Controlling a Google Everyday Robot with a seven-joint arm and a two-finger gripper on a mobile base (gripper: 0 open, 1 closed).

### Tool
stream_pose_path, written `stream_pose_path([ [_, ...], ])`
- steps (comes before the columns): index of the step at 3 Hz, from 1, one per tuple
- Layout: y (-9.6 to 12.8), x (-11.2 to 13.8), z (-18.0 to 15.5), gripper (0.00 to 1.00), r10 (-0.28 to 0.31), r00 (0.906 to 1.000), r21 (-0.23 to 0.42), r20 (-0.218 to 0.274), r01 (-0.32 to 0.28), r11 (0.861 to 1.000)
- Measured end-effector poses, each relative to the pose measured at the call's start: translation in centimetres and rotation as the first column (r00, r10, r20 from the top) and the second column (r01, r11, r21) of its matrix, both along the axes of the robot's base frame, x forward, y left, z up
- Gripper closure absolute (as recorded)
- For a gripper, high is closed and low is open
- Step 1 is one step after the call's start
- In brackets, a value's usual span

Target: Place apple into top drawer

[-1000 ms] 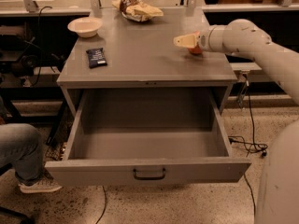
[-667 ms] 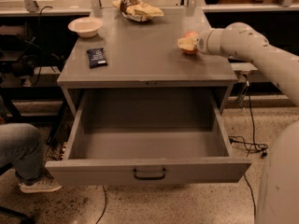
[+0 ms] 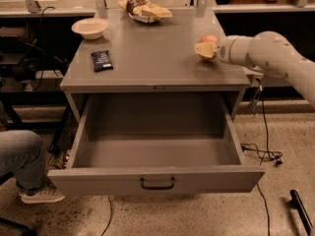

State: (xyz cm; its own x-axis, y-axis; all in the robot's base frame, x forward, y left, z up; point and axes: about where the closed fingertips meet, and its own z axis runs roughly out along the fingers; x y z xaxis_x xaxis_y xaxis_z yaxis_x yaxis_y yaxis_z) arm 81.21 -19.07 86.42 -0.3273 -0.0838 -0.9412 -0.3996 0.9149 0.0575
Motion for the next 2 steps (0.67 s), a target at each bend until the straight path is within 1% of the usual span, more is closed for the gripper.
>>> stream_pose_path([
  [1, -2.6, -3.0, 2.6, 1.0, 0.056, 0.9962, 0.045, 0.066, -0.06, 0.997],
  [2, -2.5, -6.2, 5.8, 1.0, 0.173, 0.9744, 0.092, 0.144, -0.187, 0.978],
])
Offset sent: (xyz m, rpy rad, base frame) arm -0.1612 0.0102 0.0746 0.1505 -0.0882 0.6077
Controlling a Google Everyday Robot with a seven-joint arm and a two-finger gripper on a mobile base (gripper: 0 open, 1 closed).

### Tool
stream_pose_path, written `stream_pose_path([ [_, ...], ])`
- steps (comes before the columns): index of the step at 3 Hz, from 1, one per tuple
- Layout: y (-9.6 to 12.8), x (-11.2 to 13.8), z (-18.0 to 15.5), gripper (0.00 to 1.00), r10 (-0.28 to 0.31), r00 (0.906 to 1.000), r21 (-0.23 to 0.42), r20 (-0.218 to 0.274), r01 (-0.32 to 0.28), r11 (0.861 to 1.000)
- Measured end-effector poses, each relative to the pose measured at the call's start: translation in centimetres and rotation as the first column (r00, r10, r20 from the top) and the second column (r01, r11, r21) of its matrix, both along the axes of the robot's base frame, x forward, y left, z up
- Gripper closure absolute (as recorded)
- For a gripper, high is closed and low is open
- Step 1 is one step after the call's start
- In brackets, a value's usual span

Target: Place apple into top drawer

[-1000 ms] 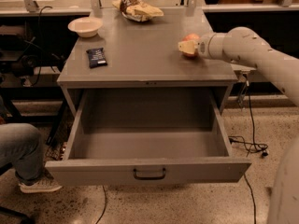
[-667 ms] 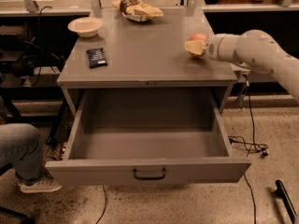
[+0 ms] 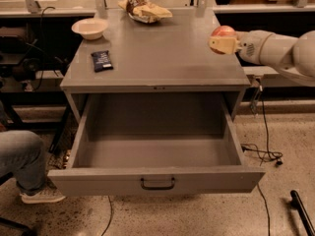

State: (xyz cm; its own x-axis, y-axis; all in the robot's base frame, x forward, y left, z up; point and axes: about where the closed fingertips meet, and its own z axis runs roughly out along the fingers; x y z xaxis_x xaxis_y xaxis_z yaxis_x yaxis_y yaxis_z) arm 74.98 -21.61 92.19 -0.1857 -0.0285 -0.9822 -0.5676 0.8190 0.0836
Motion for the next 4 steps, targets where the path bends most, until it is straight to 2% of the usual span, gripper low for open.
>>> stream_pose_path([
  [1, 2.2, -1.6, 0.1, 1.0, 0.098, 0.9952, -0.02, -0.003, -0.098, 0.995],
  [2, 2.2, -1.6, -0.1, 1.0, 0.096, 0.9953, -0.018, -0.007, -0.096, 0.995],
  [3, 3.2, -3.3, -0.5, 1.0, 0.159, 0.9873, -0.017, -0.013, -0.159, 0.987],
  [4, 5.1, -7.7, -0.8, 1.0, 0.251, 0.9674, -0.021, -0.033, -0.252, 0.967],
])
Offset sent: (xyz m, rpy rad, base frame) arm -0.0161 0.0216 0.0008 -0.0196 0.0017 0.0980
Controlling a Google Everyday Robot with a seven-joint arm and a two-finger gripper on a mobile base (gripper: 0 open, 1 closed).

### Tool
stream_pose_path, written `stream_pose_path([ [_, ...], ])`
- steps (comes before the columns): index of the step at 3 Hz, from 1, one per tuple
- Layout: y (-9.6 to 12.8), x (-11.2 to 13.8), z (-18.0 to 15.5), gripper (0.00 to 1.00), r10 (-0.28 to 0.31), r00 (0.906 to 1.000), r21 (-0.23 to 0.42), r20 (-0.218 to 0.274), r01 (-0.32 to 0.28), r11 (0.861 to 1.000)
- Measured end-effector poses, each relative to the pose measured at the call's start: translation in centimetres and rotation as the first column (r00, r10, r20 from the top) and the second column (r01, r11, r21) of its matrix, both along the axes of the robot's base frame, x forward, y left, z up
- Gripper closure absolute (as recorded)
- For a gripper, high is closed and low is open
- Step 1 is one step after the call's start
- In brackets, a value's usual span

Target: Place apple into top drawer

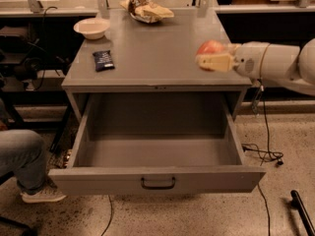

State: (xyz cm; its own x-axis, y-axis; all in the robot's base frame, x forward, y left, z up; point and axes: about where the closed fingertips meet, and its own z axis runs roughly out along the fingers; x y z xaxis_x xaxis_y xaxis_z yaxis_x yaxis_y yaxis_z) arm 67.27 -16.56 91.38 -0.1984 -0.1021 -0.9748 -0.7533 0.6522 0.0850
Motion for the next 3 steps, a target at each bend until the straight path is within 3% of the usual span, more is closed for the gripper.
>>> stream_pose_path([
  [1, 3.9, -5.3, -4.2, 1.0, 0.13, 0.9861, -0.043, -0.104, -0.135, 0.99],
  [2, 3.9, -5.3, -4.2, 1.0, 0.13, 0.986, -0.043, -0.104, -0.135, 0.99],
  [3, 6.6, -6.7, -5.4, 1.0, 0.189, 0.9751, -0.049, -0.115, -0.196, 0.979],
])
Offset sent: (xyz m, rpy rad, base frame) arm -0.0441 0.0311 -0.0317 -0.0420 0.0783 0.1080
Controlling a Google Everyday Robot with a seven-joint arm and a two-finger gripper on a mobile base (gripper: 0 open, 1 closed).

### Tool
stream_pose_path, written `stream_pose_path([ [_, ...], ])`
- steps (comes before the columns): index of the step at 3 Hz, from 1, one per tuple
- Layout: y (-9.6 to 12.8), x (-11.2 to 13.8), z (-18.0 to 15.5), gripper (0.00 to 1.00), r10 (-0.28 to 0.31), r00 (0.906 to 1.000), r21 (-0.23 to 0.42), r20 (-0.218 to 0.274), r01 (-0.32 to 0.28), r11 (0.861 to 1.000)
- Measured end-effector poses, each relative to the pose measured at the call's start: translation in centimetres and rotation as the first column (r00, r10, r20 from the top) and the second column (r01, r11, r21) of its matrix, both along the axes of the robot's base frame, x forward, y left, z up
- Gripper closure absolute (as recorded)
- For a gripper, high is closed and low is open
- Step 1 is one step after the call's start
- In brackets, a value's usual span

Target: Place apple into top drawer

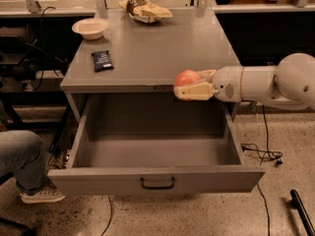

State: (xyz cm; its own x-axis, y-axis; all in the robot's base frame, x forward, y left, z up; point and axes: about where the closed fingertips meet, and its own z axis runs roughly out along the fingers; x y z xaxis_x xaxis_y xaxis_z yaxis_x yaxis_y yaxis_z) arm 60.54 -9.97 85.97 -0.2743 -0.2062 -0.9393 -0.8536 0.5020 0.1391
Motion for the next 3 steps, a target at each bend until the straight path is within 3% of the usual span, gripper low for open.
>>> stream_pose_path([
  [1, 4.6, -3.2, -1.4, 1.0, 0.093, 0.9956, 0.017, -0.012, -0.092, 0.996],
  [2, 9.6, -5.4, -3.7, 1.0, 0.184, 0.9821, 0.013, -0.039, -0.184, 0.983],
  [3, 14.5, -6.0, -7.1, 1.0, 0.246, 0.9657, -0.013, -0.082, -0.248, 0.969],
])
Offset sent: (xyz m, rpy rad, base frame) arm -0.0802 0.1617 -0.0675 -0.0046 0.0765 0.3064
